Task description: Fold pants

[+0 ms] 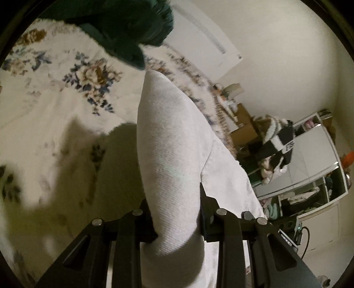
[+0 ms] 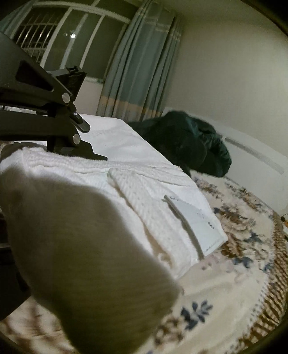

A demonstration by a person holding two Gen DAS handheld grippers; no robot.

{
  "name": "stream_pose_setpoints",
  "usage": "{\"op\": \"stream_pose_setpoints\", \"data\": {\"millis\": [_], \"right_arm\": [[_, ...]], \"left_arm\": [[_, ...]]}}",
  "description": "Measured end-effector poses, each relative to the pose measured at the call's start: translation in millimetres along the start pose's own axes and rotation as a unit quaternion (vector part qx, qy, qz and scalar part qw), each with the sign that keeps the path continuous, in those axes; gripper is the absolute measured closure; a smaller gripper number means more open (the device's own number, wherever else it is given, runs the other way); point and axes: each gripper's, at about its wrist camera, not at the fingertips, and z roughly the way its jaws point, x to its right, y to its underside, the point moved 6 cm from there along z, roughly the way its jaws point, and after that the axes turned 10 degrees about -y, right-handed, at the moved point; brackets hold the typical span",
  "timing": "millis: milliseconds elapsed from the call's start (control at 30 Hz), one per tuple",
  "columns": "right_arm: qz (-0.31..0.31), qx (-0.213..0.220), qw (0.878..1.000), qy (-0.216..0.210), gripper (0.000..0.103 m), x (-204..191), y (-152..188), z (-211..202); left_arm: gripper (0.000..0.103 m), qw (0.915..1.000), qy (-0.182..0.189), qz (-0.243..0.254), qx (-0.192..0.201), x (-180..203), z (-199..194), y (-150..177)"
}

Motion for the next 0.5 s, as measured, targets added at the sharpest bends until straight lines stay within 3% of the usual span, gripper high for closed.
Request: {"op": "stream_pose_setpoints", "data": {"millis": [100, 167, 200, 333, 500], "right_arm": [[0.006, -0.016, 1.000, 0.017, 0.079, 30, -5, 35], [0.020, -0.027, 0.999, 0.024, 0.077, 49, -8, 48], [0.026, -0.035, 0.999, 0.030, 0.073, 56, -8, 50], [0.021, -0.055, 0.996, 0.069, 0.047, 69, -8, 39], [-0.010, -0.058, 0.986, 0.155, 0.033, 75, -14, 7]], "left_arm": [[0.077, 0.9995, -0.024, 0.008, -0.019, -25, 31, -7], [0.071, 0.9989, -0.031, 0.016, -0.030, -36, 43, -5], [0.069, 0.9988, -0.029, 0.019, -0.036, -39, 45, -3], [0.044, 0.9981, -0.037, 0.017, -0.046, -47, 40, 10], [0.042, 0.9975, -0.053, -0.003, -0.047, -52, 23, 22]]}}
